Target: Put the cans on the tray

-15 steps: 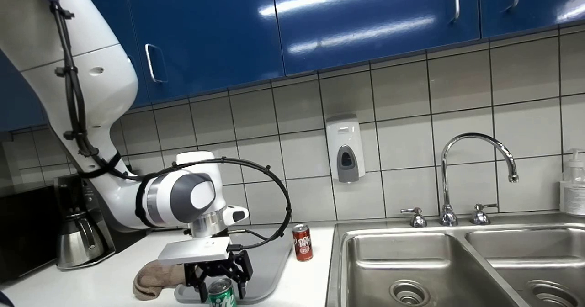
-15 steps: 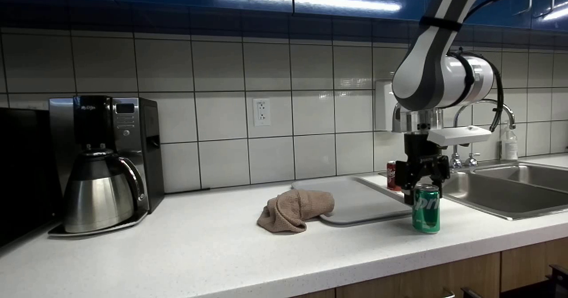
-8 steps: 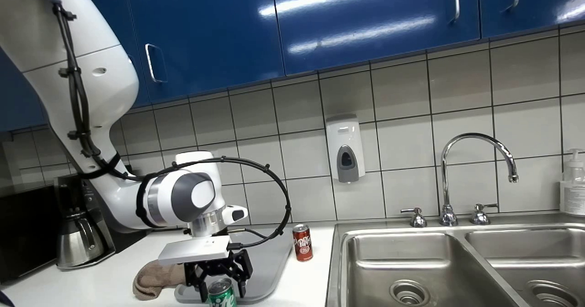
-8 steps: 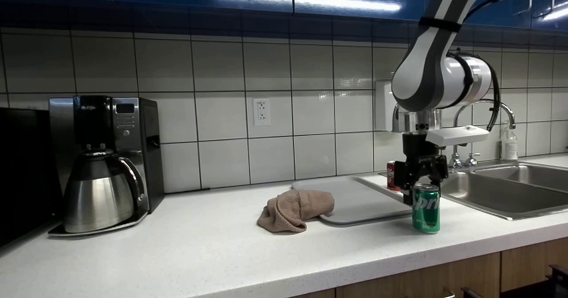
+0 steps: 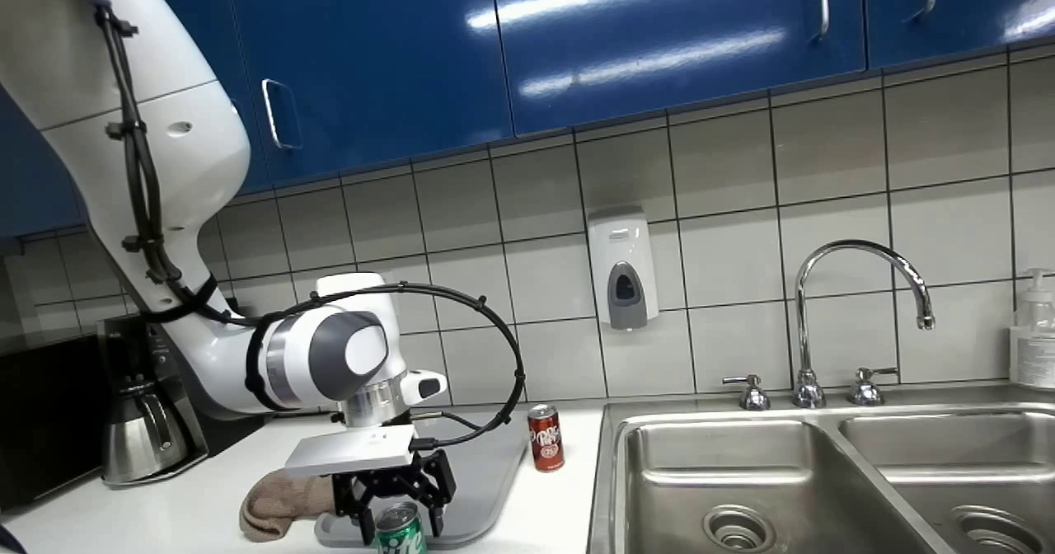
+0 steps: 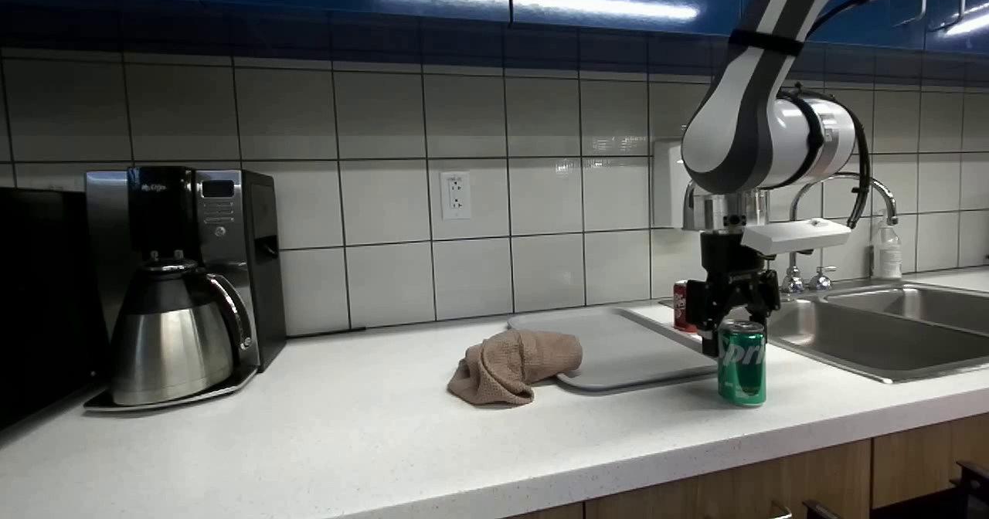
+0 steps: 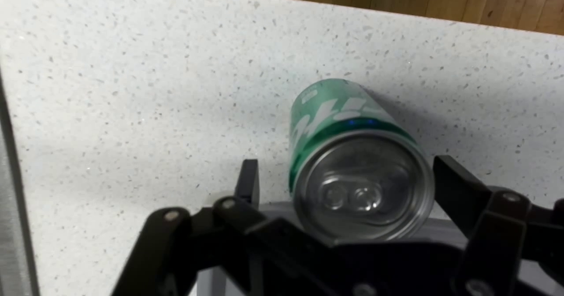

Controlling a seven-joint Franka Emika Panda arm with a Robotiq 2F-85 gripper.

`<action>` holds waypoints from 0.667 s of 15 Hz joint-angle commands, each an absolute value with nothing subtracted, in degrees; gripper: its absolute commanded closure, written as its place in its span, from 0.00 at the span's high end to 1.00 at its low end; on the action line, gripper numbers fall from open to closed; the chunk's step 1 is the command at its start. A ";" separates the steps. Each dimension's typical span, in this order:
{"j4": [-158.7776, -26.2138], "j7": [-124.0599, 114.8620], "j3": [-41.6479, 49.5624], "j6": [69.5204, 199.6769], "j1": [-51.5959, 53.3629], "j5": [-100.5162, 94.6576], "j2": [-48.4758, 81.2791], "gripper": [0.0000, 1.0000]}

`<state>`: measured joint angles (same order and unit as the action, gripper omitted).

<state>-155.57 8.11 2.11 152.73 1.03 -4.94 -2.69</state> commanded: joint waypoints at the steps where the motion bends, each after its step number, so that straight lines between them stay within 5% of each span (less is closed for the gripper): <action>1: -155.46 6.24 1.20 151.73 0.62 -5.79 -3.25 1.00; 2: -155.51 6.28 1.19 151.67 0.64 -5.76 -3.32 1.00; 3: -155.59 6.41 1.16 151.45 0.71 -5.39 -3.47 0.75; 5: -155.73 6.54 1.09 151.05 0.81 -5.24 -3.68 0.68; 8: -155.86 5.96 0.98 150.26 0.77 -5.92 -4.13 0.42; 10: -155.88 5.34 0.92 149.74 0.73 -6.31 -4.48 0.38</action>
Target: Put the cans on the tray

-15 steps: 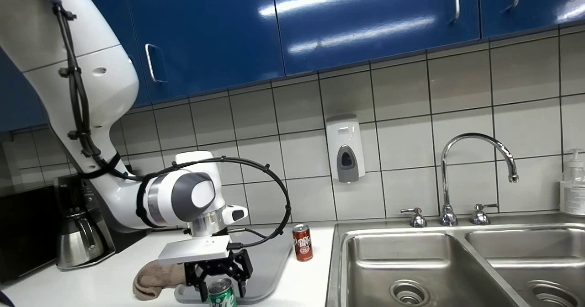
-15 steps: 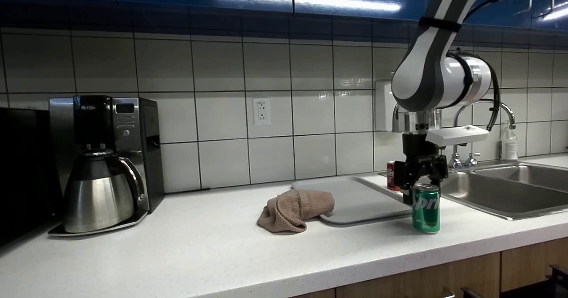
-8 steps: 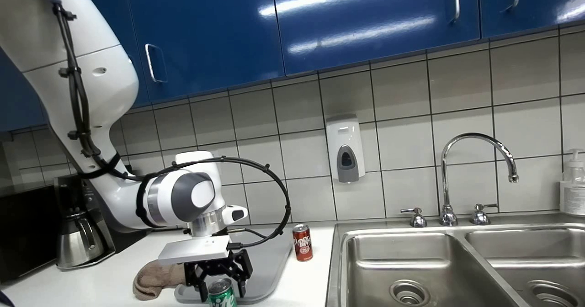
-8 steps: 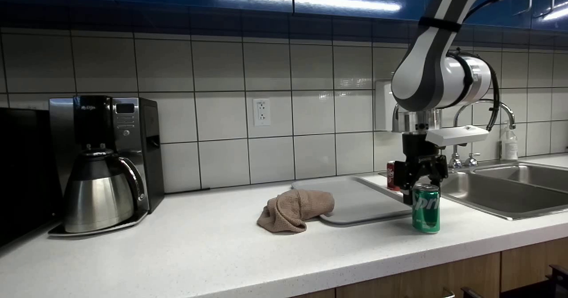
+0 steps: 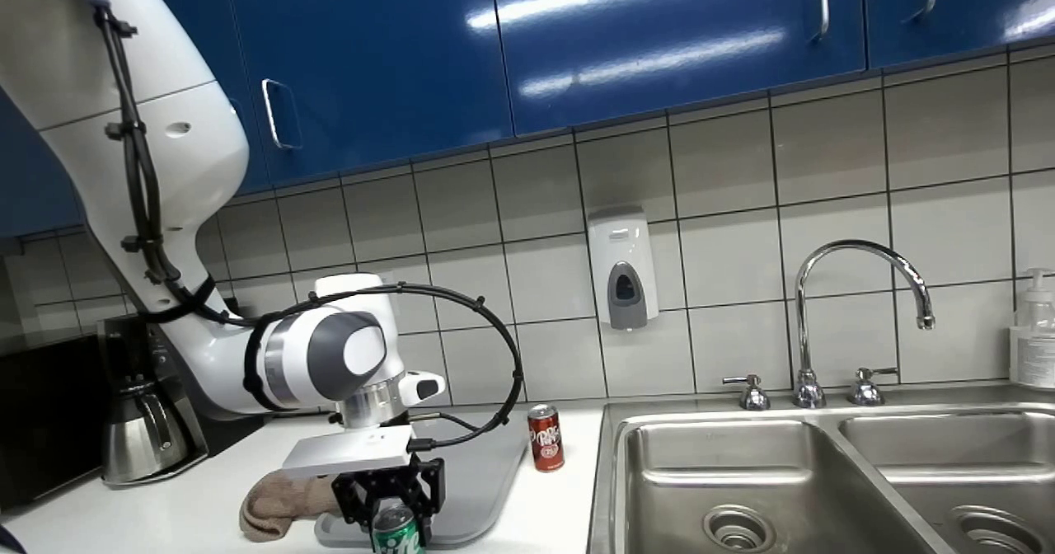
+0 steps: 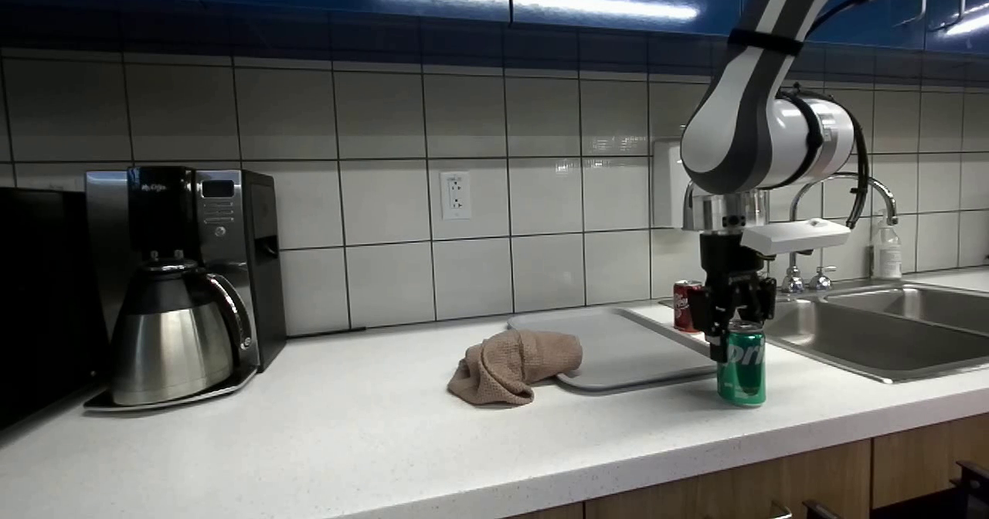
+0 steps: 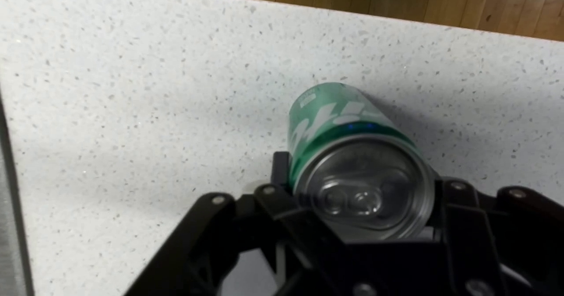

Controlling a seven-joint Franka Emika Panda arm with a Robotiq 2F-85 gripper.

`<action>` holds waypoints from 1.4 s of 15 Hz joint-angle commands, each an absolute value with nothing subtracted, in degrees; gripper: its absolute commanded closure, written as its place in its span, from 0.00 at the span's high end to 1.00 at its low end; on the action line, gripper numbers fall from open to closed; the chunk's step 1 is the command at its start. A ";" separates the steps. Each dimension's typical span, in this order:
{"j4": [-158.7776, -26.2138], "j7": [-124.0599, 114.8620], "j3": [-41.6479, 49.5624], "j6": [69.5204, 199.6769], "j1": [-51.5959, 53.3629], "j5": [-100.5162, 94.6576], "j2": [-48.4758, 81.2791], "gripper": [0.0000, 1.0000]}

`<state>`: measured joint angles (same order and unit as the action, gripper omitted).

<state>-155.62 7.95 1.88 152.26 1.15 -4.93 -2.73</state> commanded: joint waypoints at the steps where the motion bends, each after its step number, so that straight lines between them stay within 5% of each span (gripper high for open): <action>1: -155.87 5.05 0.89 149.36 0.72 -6.41 -4.74 0.38; 21: -147.20 2.10 -0.08 148.05 0.49 -5.68 -5.44 0.38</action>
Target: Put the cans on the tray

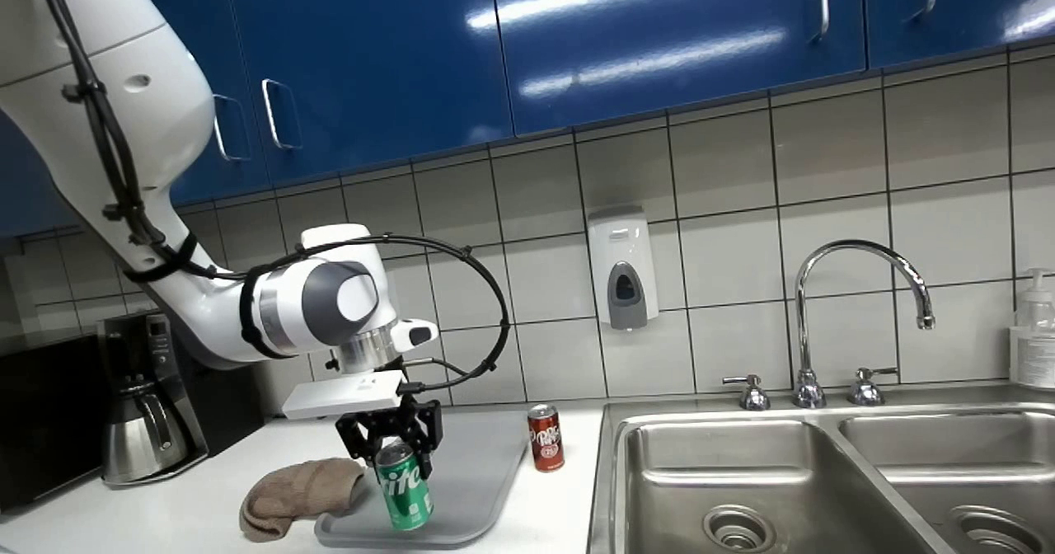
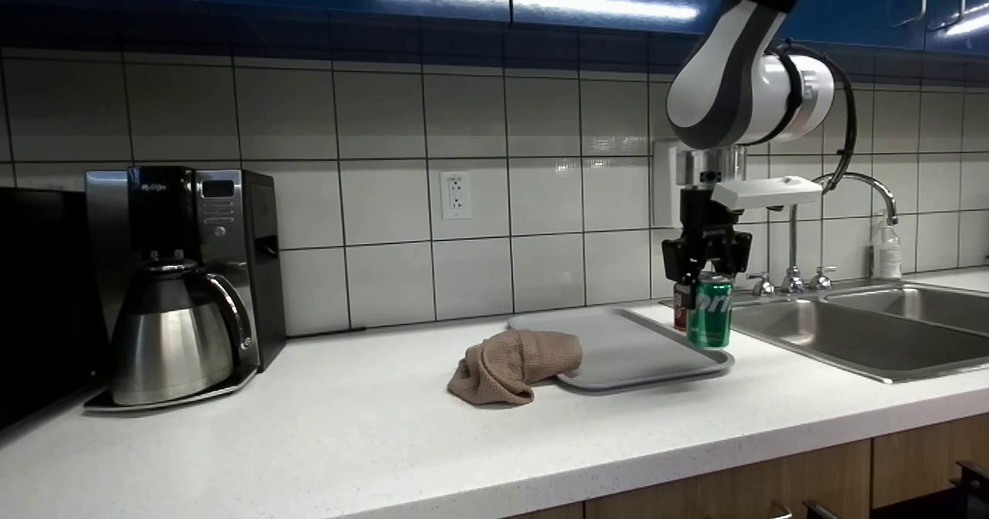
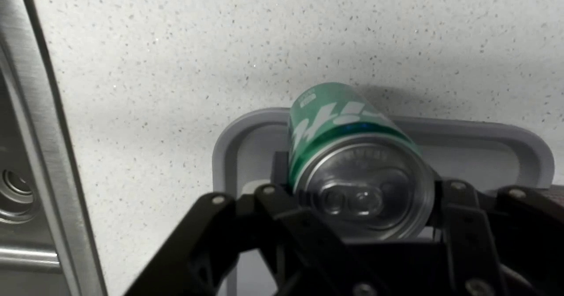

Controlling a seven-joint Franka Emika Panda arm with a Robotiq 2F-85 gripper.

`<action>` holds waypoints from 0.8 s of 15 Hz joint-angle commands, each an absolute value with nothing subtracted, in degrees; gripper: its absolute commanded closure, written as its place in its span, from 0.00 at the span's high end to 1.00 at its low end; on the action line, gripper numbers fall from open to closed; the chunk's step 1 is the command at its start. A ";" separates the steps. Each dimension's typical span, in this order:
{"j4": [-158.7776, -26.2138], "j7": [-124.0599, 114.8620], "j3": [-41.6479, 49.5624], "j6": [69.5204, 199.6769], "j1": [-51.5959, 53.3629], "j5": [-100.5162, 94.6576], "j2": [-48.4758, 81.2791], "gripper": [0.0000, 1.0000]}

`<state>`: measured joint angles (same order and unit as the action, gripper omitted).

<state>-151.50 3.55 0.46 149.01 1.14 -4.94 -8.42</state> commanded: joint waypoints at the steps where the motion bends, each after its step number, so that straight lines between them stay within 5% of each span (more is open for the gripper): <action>1: -146.12 2.21 -0.06 148.07 0.54 -5.70 -4.37 0.38; 12: -134.19 2.02 0.32 147.76 1.31 -5.95 10.36 0.38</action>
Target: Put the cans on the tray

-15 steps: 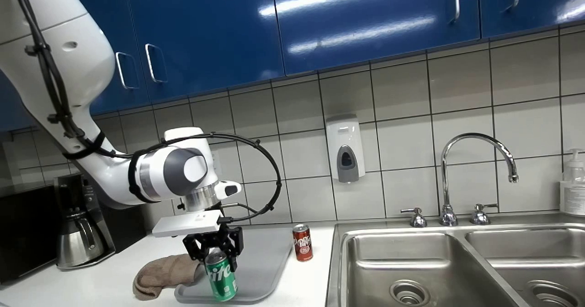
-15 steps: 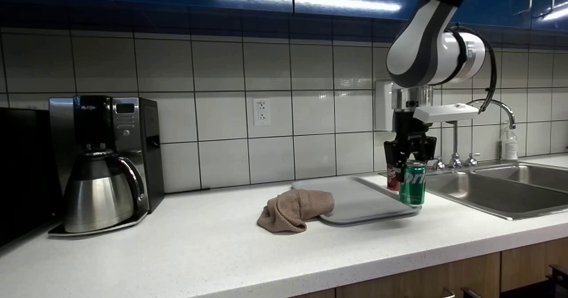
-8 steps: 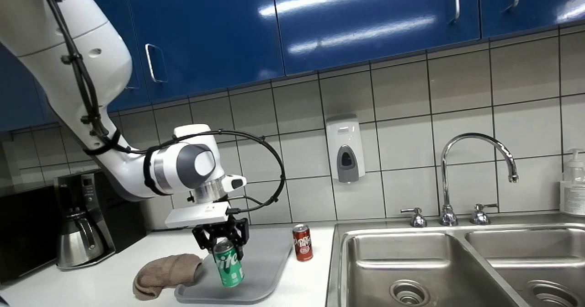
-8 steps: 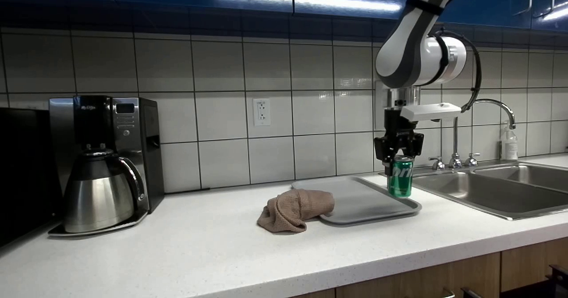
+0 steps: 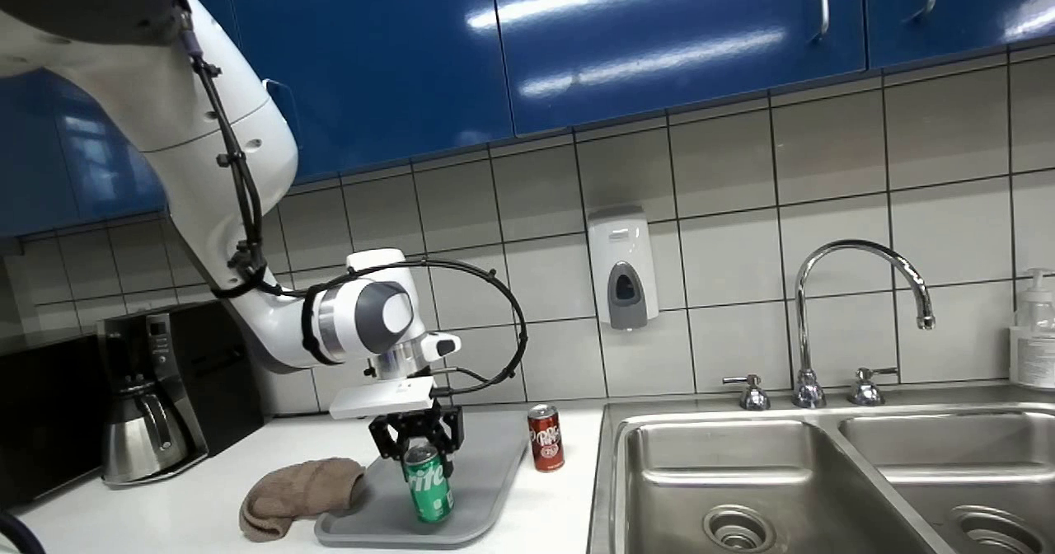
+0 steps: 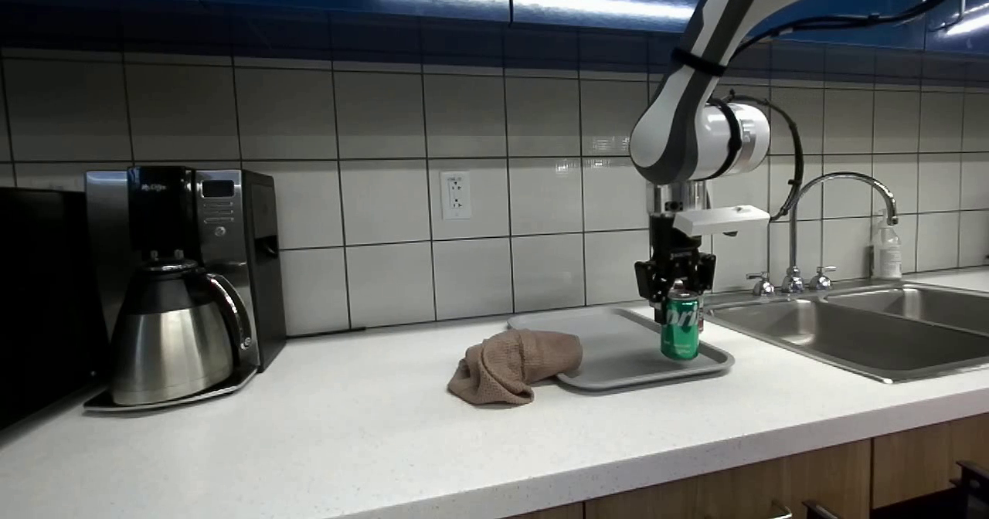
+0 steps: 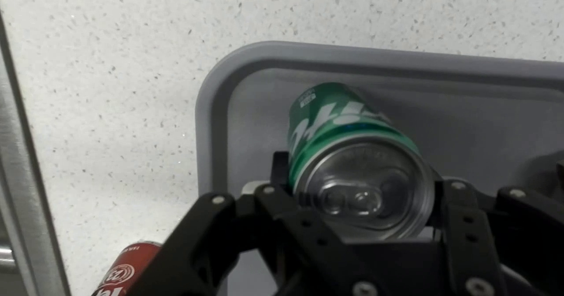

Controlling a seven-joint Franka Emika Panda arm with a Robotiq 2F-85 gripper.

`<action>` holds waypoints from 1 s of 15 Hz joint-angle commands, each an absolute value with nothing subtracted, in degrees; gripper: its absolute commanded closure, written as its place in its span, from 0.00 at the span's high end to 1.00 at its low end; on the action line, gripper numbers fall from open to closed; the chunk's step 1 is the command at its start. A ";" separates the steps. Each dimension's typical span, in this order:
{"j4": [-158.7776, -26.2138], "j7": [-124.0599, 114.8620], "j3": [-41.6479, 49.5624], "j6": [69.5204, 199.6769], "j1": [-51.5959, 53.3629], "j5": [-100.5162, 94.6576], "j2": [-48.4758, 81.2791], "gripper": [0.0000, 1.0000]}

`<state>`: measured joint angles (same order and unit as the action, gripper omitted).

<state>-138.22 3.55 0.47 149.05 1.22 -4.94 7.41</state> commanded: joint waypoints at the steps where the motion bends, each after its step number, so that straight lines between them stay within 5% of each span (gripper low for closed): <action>1: -133.48 1.97 0.40 147.72 1.39 -6.07 11.10 0.38; 6: -130.95 1.86 0.65 147.37 1.61 -6.15 13.71 0.38; 7: -130.71 1.75 0.72 147.22 1.69 -6.30 13.98 0.88; 10: -130.36 1.46 0.89 147.32 1.76 -6.38 14.31 0.99; 15: -130.98 0.15 1.59 148.14 1.82 -7.07 12.30 1.00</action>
